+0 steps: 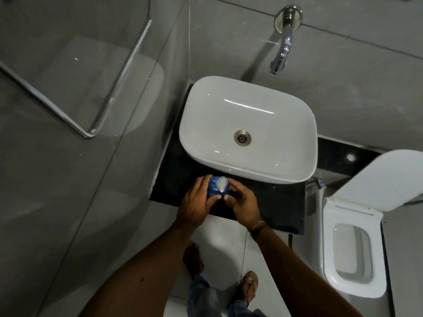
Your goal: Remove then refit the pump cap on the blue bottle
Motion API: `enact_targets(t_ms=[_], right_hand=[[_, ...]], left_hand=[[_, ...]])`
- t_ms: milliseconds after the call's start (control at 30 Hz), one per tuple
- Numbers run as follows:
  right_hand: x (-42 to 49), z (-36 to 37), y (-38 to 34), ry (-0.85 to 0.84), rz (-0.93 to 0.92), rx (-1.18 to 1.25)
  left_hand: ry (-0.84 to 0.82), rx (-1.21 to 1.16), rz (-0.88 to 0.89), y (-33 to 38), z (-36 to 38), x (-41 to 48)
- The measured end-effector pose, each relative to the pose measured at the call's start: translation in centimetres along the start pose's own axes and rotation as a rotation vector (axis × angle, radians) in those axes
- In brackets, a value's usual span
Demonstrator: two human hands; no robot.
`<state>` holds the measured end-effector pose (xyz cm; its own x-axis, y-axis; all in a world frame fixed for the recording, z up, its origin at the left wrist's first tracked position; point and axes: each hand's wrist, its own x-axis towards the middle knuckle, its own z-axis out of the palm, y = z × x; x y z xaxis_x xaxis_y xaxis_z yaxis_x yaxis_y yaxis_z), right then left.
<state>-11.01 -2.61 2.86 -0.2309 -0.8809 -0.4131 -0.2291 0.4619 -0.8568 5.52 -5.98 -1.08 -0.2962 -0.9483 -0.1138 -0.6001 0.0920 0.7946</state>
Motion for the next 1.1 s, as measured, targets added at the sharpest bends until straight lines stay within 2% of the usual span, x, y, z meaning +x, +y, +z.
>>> enact_targets(t_ms=[367,1000,1100], right_hand=[[2.6,7.8,-2.7,-0.096,-0.066,0.023],[3.7,9.2,-1.7,-0.116,-0.077,-0.029],[3.2,9.5,-1.6,-0.132,-0.092,-0.033]], left_hand=[[0.123,-0.016,-0.121,-3.3,-6.5,-0.4],[0.122,-0.032,-0.132,-4.9,-6.5,0.1],[0.116,-0.017,-0.091,-5.2,-6.8,-0.1]])
